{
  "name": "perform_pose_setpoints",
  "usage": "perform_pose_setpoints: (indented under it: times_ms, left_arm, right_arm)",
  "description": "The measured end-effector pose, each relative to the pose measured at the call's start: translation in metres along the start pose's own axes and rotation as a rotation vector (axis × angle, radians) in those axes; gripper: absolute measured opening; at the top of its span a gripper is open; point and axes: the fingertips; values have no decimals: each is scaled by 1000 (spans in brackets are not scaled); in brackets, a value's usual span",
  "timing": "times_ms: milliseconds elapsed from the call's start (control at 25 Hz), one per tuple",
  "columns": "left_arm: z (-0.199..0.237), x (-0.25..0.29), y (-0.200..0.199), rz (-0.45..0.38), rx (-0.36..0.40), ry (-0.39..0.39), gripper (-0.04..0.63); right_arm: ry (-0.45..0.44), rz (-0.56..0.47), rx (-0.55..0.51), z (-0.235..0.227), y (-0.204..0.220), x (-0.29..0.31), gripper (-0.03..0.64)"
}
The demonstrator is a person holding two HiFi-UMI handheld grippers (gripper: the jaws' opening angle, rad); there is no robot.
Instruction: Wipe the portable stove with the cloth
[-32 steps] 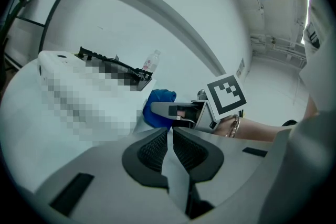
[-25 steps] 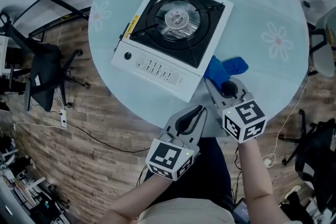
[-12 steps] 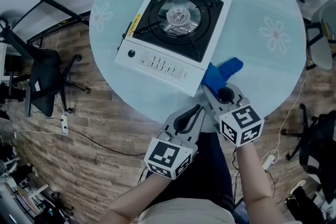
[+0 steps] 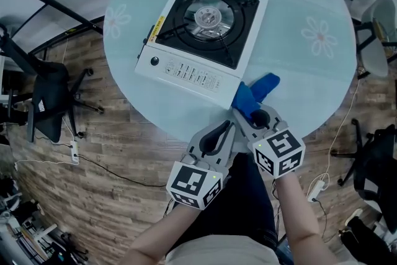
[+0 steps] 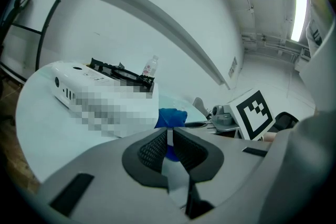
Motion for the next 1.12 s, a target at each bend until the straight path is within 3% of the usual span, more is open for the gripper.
perform_pose_setpoints:
  times_ms: [1120]
  left_arm:
    - [-2, -26, -16, -44, -3, -4, 49]
  right_arm:
    - [-47, -70, -5, 33, -11, -29, 72]
Point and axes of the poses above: the fingertips, and each gripper's own axes: x forward along the fingers, z to its left, y out of its underside, and after that the axes turned 5 degrees about z, right-handed
